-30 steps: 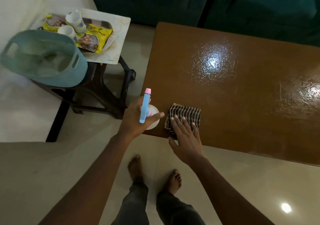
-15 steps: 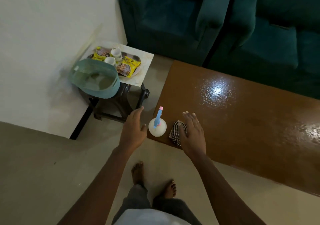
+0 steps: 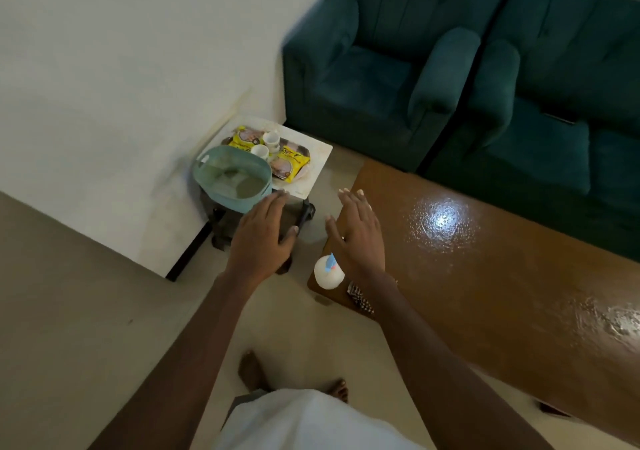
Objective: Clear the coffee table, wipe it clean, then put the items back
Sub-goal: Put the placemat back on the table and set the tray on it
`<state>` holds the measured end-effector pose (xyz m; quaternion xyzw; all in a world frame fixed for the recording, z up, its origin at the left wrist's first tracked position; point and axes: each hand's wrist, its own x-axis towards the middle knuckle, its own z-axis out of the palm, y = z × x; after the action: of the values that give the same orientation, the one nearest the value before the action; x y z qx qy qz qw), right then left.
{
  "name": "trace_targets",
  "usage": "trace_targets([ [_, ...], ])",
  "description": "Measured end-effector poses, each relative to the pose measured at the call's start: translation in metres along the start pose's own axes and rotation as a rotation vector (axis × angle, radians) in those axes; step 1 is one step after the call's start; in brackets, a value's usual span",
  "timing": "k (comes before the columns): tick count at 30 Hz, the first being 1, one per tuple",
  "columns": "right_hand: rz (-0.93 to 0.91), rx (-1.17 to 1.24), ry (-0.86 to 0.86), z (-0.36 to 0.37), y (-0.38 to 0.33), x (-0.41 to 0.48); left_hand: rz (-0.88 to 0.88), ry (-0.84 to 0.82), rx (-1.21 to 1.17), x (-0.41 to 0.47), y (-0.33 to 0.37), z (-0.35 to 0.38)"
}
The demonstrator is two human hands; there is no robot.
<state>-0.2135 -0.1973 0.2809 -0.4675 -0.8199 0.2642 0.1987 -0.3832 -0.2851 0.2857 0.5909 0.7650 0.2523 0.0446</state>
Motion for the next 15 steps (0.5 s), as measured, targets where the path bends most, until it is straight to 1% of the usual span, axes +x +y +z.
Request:
trace_targets([
  [8, -0.069, -0.012, 0.051, 0.026, -0.067, 0.036, 0.009, 0.009, 0.042, 0.032, -0.068, -0.049],
  [15, -0.045, -0.033, 0.116, 0.060, -0.116, 0.080, 0.033, 0.004, 0.054, 0.074, -0.129, -0.089],
])
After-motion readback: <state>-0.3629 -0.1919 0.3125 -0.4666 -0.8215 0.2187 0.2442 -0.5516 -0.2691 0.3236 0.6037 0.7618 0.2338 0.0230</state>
